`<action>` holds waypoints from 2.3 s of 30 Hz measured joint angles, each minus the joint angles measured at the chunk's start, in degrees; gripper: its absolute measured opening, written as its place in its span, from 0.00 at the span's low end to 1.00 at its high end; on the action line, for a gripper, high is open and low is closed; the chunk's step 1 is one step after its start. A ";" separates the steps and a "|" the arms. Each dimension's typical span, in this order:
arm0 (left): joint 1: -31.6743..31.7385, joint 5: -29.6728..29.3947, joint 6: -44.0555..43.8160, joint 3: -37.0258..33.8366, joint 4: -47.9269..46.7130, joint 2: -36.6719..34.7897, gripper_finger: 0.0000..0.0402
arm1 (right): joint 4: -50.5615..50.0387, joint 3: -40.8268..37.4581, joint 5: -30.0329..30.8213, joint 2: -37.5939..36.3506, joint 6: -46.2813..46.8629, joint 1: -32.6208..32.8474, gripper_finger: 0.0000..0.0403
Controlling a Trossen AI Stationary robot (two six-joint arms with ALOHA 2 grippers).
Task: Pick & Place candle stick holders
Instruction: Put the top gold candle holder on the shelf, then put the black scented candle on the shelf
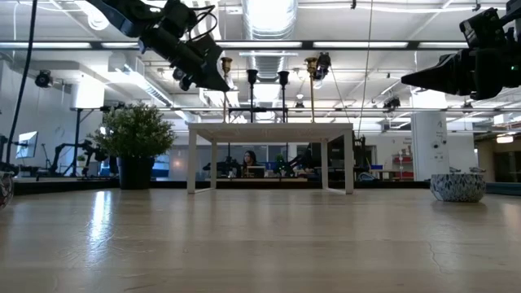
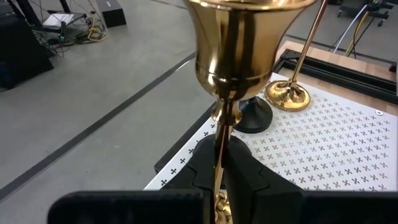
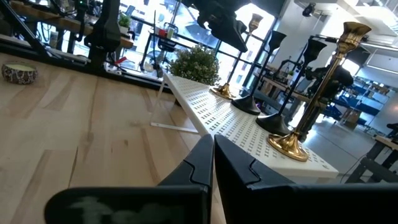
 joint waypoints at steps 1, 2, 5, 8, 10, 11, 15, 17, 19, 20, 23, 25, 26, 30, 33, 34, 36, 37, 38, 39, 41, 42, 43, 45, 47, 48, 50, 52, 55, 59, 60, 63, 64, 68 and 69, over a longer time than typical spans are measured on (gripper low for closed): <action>0.00 0.00 0.00 0.00 -0.01 0.00 0.05 | 0.00 0.00 0.00 0.00 0.00 0.00 0.02; 0.00 -0.01 0.00 0.00 -0.02 0.00 0.05 | 0.00 0.00 0.00 0.00 0.00 0.00 0.02; 0.00 -0.02 -0.02 0.00 -0.08 0.00 0.05 | 0.00 0.00 0.00 0.00 0.00 0.00 0.02; 0.00 -0.02 0.01 -0.02 -0.12 0.00 0.05 | 0.00 0.00 -0.02 0.00 0.00 0.00 0.02; 0.00 -0.02 0.02 -0.04 -0.14 0.00 0.05 | 0.00 0.00 0.00 0.00 0.00 0.00 0.02; 0.00 -0.02 0.02 -0.04 -0.16 0.00 0.05 | 0.01 0.00 0.00 0.00 0.00 0.00 0.02; 0.00 0.02 0.04 -0.07 -0.19 0.00 0.05 | 0.00 0.00 -0.01 -0.01 0.00 0.00 0.02; 0.00 0.02 0.04 -0.07 -0.19 0.00 0.05 | 0.00 0.02 -0.02 0.00 0.00 0.00 0.02; 0.00 0.23 0.19 -0.09 -0.19 0.00 0.05 | 0.00 0.00 -0.02 0.00 0.00 0.00 0.02; 0.00 0.63 0.54 -0.09 -0.19 0.00 0.05 | 0.00 0.00 -0.02 0.00 0.00 0.00 0.02; 0.02 1.79 1.11 -0.11 -0.25 0.00 0.07 | 0.00 0.00 -0.01 0.00 0.00 0.00 0.02; 0.02 2.04 1.17 -0.11 -0.31 0.00 0.09 | 0.00 0.00 -0.01 0.00 0.00 0.00 0.02; 0.02 2.08 1.31 -0.14 -0.85 0.01 0.10 | 0.00 0.00 0.00 0.00 0.00 0.00 0.02; 0.00 2.10 2.43 -0.55 -3.08 0.62 0.14 | 0.00 0.00 -0.01 0.00 0.00 0.00 0.02; 0.15 2.14 2.75 -0.31 -2.53 0.09 0.16 | 0.00 0.00 -0.04 0.00 0.00 0.00 0.02; 0.17 2.02 2.80 -0.31 -2.68 0.11 0.17 | 0.00 0.00 0.00 0.00 0.00 0.00 0.02; 0.18 1.99 2.78 -0.35 -3.03 0.28 0.19 | 0.00 0.00 -0.02 0.00 0.00 0.00 0.02; 0.17 2.01 2.78 -0.35 -2.96 0.28 0.21 | 0.00 0.00 -0.02 -0.02 0.00 0.00 0.02; 0.17 2.02 2.78 -0.35 -2.74 0.27 0.22 | 0.00 0.00 0.00 -0.02 0.00 0.00 0.02; 0.20 2.02 2.76 -0.34 -2.50 0.21 0.24 | 0.00 0.00 -0.02 0.00 0.00 0.00 0.02; 0.28 2.01 2.57 -0.33 -2.70 0.20 0.28 | 0.00 0.00 -0.01 -0.02 0.00 0.00 0.02; 0.28 1.99 2.44 -0.33 -2.83 0.20 0.30 | 0.00 0.00 -0.01 -0.02 0.00 0.00 0.02; 0.28 1.99 2.36 -0.33 -2.83 0.20 0.32 | 0.00 0.00 -0.02 -0.01 0.00 0.00 0.02; 0.28 1.54 2.17 -0.33 -2.66 0.16 0.36 | 0.00 0.00 -0.02 0.00 0.00 0.00 0.02; 0.28 0.41 1.96 -0.33 -3.04 0.03 0.40 | 0.00 0.00 -0.02 0.00 0.00 0.00 0.02; 0.28 -0.18 1.86 -0.33 -3.50 -0.11 0.42 | 0.00 0.00 -0.02 -0.01 0.00 0.00 0.02; 0.28 -1.56 1.75 -0.31 -4.20 -0.50 0.46 | 0.00 0.00 -0.02 -0.02 0.00 0.00 0.02; 0.28 -3.23 1.77 -0.28 -5.33 -1.04 0.51 | 0.00 0.00 -0.02 -0.02 0.00 0.00 0.02; 0.31 -5.09 2.30 -0.26 -7.89 -2.26 0.57 | 0.00 0.00 -0.02 -0.01 0.00 0.00 0.02; 0.31 -5.37 2.87 -0.22 -11.84 -4.70 0.62 | 0.00 0.00 -0.02 -0.02 0.00 0.00 0.02; 0.31 -5.35 3.01 -0.22 -12.90 -5.38 0.62 | 0.00 0.00 -0.02 -0.02 0.00 0.00 0.02; 0.31 -5.37 3.76 -0.20 -15.65 -7.49 0.63 | 0.00 0.00 -0.02 -0.01 0.00 0.00 0.02; 0.31 -5.37 3.94 -0.20 -16.50 -8.21 0.63 | 0.00 0.00 -0.02 -0.02 0.00 0.00 0.02; 0.31 -5.35 4.02 -0.20 -20.79 -11.37 0.62 | 0.00 0.00 -0.02 -0.02 0.00 0.00 0.02; 0.31 -5.35 4.04 -0.20 -22.05 -12.16 0.62 | 0.00 0.00 -0.02 0.00 0.00 0.00 0.02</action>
